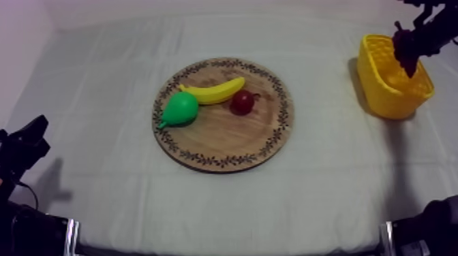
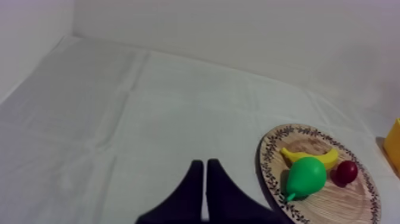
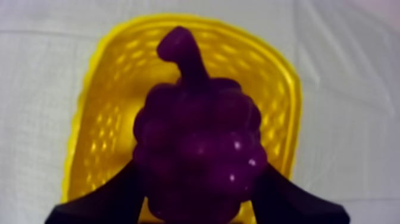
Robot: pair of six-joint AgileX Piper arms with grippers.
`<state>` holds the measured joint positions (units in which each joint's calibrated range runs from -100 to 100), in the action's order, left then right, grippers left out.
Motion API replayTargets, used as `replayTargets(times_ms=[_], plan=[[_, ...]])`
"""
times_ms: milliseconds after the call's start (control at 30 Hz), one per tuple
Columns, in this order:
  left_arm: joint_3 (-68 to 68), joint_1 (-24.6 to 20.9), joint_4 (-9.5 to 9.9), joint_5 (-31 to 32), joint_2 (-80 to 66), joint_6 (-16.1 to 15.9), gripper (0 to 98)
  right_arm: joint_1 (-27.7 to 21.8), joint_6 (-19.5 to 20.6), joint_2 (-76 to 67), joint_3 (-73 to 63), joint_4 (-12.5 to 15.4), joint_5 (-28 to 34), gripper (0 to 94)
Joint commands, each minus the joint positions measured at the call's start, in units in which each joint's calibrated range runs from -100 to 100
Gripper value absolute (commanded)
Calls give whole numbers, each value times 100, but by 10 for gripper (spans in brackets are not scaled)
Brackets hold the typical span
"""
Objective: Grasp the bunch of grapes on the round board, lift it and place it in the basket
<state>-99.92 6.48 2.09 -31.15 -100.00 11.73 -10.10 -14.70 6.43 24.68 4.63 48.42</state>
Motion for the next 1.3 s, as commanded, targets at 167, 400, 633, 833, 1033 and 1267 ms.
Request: replayTargets(times_ms=[167,400,633,833,1033,1267], plan=[[3,0,3,3,0,1,1,-83,-21,729,-339,138,118,391],[3,0,3,3,0,1,1,-83,86,1194,-612,193,18,478],[3,0,3,3,0,1,1,-53,42,1177,-506,222,-316,567],[3,0,3,3,0,1,1,-5,28,783,-251,193,-590,619],[3,0,3,3,0,1,1,-29,-66,-20,188,255,-853,613],[3,0,3,3,0,1,1,64,-68,-1380,1159,147,-1215,557]])
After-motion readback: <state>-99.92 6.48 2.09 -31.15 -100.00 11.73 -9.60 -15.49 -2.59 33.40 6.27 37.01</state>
